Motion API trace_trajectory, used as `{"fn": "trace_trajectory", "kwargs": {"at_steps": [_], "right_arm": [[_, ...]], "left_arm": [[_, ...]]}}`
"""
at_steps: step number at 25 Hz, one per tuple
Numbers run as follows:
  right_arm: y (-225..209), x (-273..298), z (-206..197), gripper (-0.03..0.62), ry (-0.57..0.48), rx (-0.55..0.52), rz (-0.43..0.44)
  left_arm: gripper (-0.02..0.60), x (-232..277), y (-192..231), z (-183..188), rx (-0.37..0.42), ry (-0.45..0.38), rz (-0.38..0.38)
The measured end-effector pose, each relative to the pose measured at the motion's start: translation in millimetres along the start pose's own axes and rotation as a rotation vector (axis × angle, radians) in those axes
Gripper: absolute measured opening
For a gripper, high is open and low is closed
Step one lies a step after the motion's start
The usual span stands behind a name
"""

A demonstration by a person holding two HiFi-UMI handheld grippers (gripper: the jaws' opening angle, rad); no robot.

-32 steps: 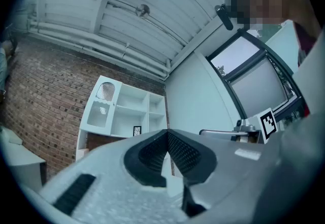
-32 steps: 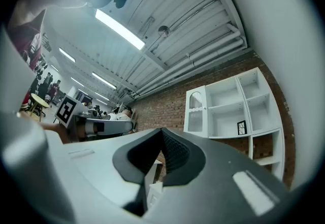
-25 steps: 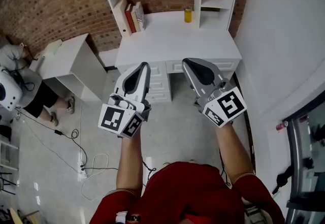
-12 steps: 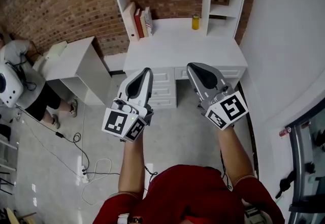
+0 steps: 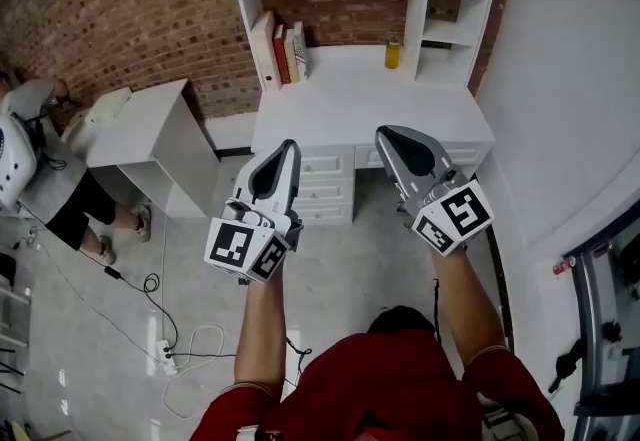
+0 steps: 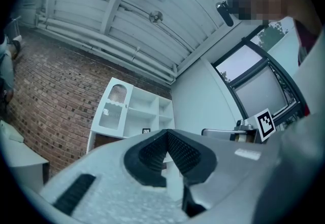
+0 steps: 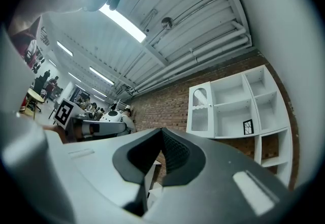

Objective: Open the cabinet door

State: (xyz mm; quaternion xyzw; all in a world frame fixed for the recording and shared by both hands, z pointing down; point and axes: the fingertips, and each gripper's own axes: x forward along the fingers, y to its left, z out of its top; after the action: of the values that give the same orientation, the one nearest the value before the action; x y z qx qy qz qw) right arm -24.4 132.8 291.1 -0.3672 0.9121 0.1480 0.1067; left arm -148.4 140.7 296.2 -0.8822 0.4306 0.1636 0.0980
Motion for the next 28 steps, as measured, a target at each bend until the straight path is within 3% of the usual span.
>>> {"fn": "trace_trajectory", "kwargs": {"at_steps": [8, 13, 21, 28], "right_arm": [[-34, 47, -21, 0.011, -0.014, 0.004, 0.014], [-84, 91, -47, 0.012, -0.051, 0.017, 0.046], [-206, 188, -84, 0.012, -0.089, 0.013, 0.119], [-320, 261, -107, 0.012, -0.107, 0.017, 0.164]], "left_arm": [[0.002, 33, 43, -20, 0.006, 0.018, 0.007], [0.002, 82, 79, -43, 0.036, 0.032, 0.015], [0.002, 221, 156, -89, 0.065, 0.057, 0.029], [0.002, 344, 215, -114, 0.075, 0.028, 0.053]]}}
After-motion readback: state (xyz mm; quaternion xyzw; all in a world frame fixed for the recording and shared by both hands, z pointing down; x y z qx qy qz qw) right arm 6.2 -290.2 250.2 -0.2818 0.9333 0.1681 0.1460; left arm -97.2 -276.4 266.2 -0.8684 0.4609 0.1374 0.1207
